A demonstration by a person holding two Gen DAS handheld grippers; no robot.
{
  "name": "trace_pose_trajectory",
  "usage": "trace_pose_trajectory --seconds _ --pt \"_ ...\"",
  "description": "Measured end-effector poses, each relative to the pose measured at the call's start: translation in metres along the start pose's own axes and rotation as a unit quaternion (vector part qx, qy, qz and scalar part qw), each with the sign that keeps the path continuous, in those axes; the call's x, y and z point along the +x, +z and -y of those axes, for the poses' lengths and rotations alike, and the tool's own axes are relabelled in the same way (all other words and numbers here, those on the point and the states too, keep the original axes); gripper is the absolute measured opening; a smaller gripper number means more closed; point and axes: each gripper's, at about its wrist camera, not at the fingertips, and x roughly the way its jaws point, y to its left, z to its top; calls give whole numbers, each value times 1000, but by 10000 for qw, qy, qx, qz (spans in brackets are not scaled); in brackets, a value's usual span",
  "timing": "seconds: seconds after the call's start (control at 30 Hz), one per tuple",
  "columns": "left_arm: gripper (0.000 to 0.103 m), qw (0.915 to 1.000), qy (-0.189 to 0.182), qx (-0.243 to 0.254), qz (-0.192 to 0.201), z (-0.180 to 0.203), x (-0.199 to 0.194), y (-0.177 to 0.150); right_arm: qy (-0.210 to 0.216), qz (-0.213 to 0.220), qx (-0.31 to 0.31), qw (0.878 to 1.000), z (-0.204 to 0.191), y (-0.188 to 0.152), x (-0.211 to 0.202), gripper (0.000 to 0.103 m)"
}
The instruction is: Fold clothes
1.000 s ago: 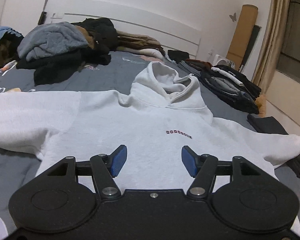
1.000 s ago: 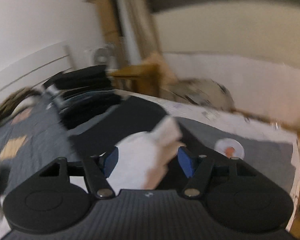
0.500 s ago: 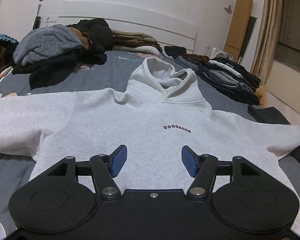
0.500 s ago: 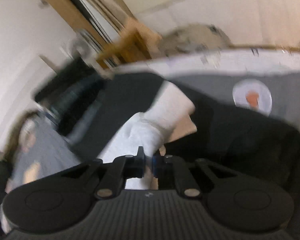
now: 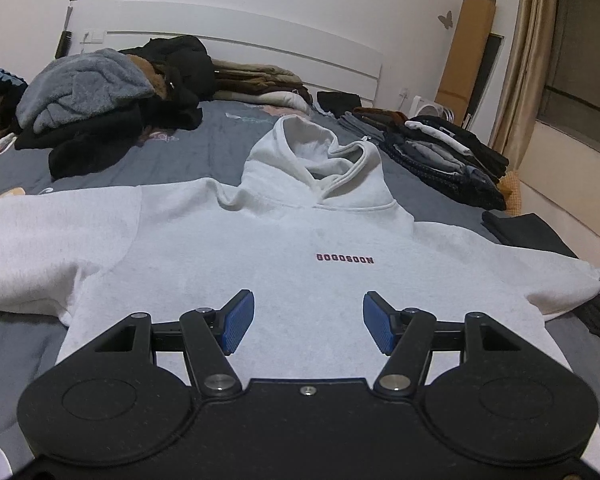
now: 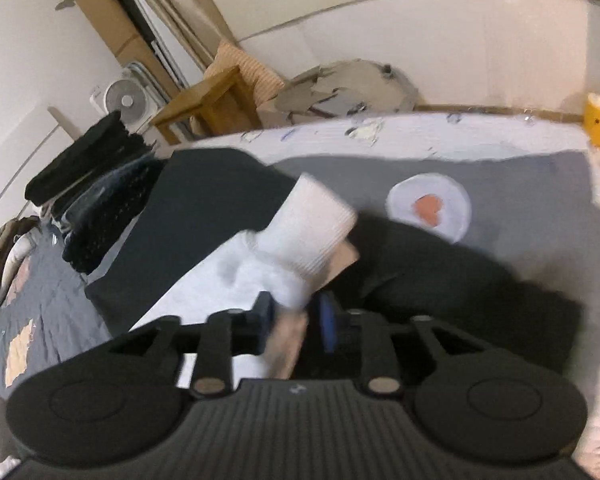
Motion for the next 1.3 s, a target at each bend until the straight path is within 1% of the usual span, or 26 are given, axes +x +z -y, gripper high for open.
trace_pose_trajectory --seconds 0.03,0.07,0.17,0.2,0.27,0.33,0.37,0.43,0.47,0.53,0.57,0.67,0.73,0.8,0.87,0.93,1.03,1.13,1.23,1.3 --pt "60 10000 0 -15 -12 -1 1 0 4 30 -97 9999 3 2 -10 37" --pt "60 10000 -1 -30 -24 -2 1 0 27 54 -187 9998 7 4 -19 38" --pt "60 10000 8 -74 -51 -5 3 1 50 358 -369 9987 10 12 -53 41" --pt "60 10000 13 -77 -53 -5 3 1 135 440 -526 9976 4 11 -62 42" --pt "60 9999 -1 -94 -57 -5 2 1 565 359 -935 9934 -27 2 -73 47" --pt "60 9999 -19 -121 -63 -5 2 2 997 272 -1340 9856 -59 -8 -83 51" --pt "60 9999 -14 -134 -59 -6 1 2 1260 159 -1554 9797 -86 -19 -85 54" --pt "60 9998 3 -171 -39 -7 0 3 1781 -66 -1973 9640 -138 -41 -89 56" --pt "61 9998 10 -199 -31 -8 0 4 2034 -175 -2181 9543 -165 -52 -91 58" --pt "61 9997 28 -250 -20 -11 0 5 2394 -275 -2630 9342 -222 -83 -96 62" --pt "61 9997 50 -259 -19 -13 1 6 2515 -341 -2822 9252 -248 -98 -98 63" --pt "61 9995 132 -295 -50 -18 5 8 2759 -494 -3388 8981 -327 -144 -96 63" --pt "61 9994 147 -290 -108 -21 8 10 2793 -450 -3795 8809 -375 -175 -91 63" --pt "61 9997 120 -153 -138 -22 10 13 2801 -517 -4079 8675 -409 -200 -84 63" --pt "61 9999 125 16 -78 -23 11 15 2804 -581 -4355 8534 -443 -224 -76 63" --pt "64 9998 178 41 -46 -26 14 17 2752 -551 -4555 8448 -466 -244 -67 63" --pt "64 9995 297 0 -45 -33 21 20 2629 -459 -4685 8422 -486 -267 -55 63" --pt "64 9986 484 85 -206 -35 25 22 2514 -291 -4814 8391 -498 -284 -45 63" --pt "64 9983 501 174 -247 -35 25 23 2486 -232 -4860 8375 -511 -294 -33 63" --pt "64 9982 496 148 -300 -36 26 24 2448 -277 -4877 8375 -517 -299 -25 63"
